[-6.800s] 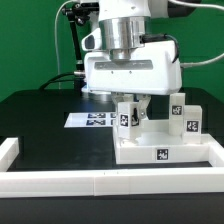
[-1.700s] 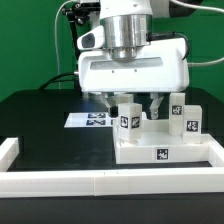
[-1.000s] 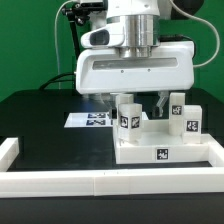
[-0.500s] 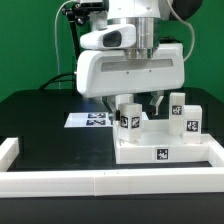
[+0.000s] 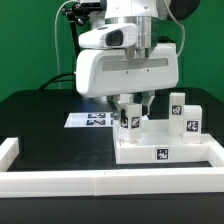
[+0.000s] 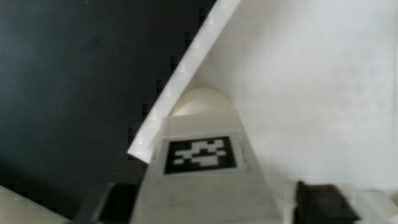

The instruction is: Assemble square table

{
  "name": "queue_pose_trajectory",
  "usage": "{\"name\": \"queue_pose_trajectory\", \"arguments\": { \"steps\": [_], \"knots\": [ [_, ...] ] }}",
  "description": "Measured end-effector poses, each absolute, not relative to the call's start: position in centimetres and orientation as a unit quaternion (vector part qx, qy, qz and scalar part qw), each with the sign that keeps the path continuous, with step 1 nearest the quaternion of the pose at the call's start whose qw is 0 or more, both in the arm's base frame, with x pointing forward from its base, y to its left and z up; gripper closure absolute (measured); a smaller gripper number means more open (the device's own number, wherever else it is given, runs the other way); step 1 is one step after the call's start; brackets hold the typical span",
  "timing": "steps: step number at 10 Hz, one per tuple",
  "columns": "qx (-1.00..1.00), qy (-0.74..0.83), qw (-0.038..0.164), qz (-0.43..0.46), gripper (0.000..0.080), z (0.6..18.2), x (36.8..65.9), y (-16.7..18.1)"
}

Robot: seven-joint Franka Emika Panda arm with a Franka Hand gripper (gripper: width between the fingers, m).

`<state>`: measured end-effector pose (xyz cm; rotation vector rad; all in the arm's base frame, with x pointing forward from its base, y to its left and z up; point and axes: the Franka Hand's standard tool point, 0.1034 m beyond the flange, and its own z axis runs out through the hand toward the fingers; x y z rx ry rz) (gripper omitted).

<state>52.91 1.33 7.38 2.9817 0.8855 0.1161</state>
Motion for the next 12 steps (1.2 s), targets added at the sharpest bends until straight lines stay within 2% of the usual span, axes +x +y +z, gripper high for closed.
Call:
{"name": "queue_pose_trajectory", "arguments": {
  "steps": [1, 5, 12],
  "knots": [
    [0.958, 0.284, 0.015, 0.037, 0.0509, 7.37, 52.90, 1.32],
    [0.965, 0.258, 0.012, 0.038, 0.0509, 7.34, 52.89, 1.31],
    [0.991, -0.123, -0.016, 0.046, 0.0508, 7.16, 53.05, 1.17]
  ]
}}
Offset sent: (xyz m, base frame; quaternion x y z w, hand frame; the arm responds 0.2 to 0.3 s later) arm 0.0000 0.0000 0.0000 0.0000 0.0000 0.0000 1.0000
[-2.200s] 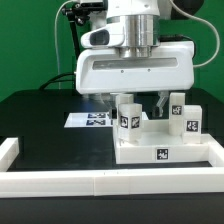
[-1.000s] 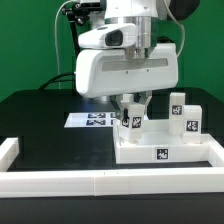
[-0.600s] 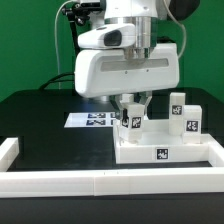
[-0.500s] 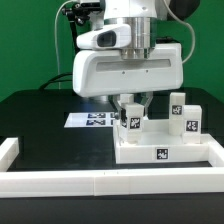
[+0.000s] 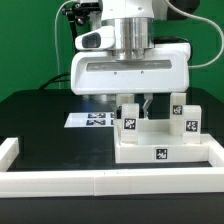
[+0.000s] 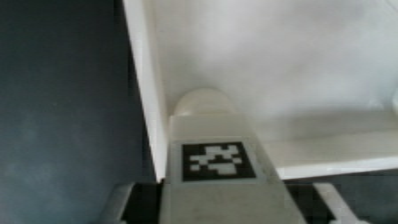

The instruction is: Assemble square table

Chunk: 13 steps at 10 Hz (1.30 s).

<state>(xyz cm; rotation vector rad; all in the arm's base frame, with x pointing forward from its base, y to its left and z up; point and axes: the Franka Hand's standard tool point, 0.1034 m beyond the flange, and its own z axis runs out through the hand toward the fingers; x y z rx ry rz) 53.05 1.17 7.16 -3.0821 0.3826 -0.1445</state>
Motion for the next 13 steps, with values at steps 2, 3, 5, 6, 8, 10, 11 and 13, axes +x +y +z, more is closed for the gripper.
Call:
{"name": "queue_pose_trajectory", "arguments": {
  "steps": [2, 3, 5, 6, 8, 10, 11, 13],
  "knots": [
    [-0.973, 0.227, 0.021, -0.047, 0.0508, 7.17, 53.12, 1.23],
    [-0.961, 0.270, 0.023, -0.046, 0.0508, 7.14, 53.11, 1.22],
    [-0.936, 0.347, 0.029, -0.045, 0.0508, 7.10, 53.14, 1.14],
    [-0.926, 0.373, 0.032, -0.044, 0.0508, 7.10, 53.14, 1.15],
    [-0.901, 0.430, 0.039, -0.041, 0.0508, 7.08, 53.12, 1.15],
    [-0.912, 0.406, 0.038, -0.041, 0.0336, 7.07, 53.09, 1.24],
    [-0.917, 0.396, 0.037, -0.037, 0.0200, 7.06, 52.98, 1.53],
    [-0.951, 0.305, 0.033, -0.040, 0.0159, 7.05, 52.97, 1.73]
  ]
}}
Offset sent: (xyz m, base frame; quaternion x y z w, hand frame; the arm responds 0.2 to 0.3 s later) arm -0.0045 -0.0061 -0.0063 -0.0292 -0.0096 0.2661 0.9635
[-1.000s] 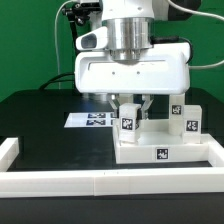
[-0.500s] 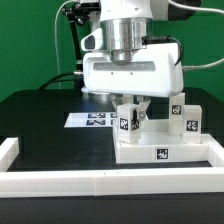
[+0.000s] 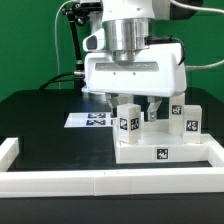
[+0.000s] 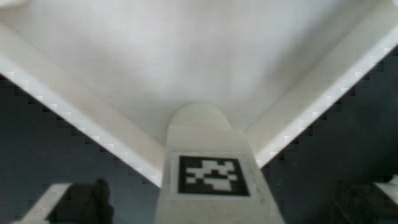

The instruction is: Assemble square table

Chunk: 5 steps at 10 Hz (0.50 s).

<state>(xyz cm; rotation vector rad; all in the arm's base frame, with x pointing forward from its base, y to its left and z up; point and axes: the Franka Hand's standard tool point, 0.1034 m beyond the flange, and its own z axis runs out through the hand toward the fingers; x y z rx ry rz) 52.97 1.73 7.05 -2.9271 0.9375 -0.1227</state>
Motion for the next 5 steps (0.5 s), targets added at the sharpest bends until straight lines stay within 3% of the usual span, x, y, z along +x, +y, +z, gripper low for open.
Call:
{"name": "queue_pose_trajectory", "arguments": {
  "steps": [5],
  "knots": [
    [-0.994, 0.097, 0.022, -0.040, 0.0150, 6.96, 52.72, 1.86]
  ]
}}
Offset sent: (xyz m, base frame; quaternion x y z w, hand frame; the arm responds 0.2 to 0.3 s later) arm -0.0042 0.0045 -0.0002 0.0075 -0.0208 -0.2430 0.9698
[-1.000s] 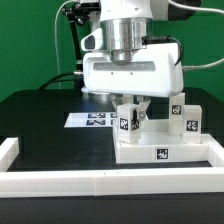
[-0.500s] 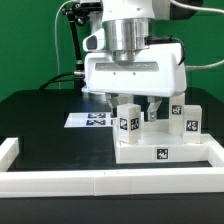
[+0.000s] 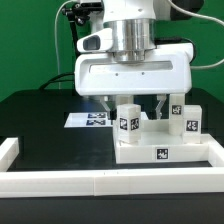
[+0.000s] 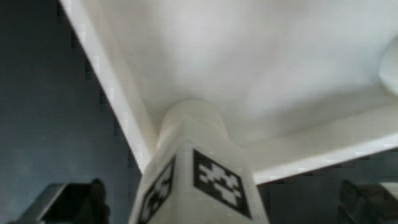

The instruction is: Assemble square table

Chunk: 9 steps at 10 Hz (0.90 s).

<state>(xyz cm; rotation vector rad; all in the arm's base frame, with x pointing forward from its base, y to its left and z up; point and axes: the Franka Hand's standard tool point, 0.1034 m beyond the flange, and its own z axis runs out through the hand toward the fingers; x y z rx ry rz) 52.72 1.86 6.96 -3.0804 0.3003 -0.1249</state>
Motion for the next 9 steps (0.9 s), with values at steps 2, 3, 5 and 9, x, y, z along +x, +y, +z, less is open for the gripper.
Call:
{"name": "queue_pose_trajectory", "arguments": {
  "steps": [2, 3, 5, 9],
  "knots": [
    [-0.999, 0.014, 0.018, -0.036, 0.0150, 7.14, 52.59, 1.96],
    [-0.999, -0.025, 0.017, -0.032, 0.0150, 7.14, 52.47, 1.97],
    [-0.993, -0.117, 0.009, -0.023, 0.0150, 7.10, 52.30, 2.07],
    [-0.975, -0.220, 0.002, -0.021, 0.0150, 7.16, 52.37, 1.99]
  ]
}}
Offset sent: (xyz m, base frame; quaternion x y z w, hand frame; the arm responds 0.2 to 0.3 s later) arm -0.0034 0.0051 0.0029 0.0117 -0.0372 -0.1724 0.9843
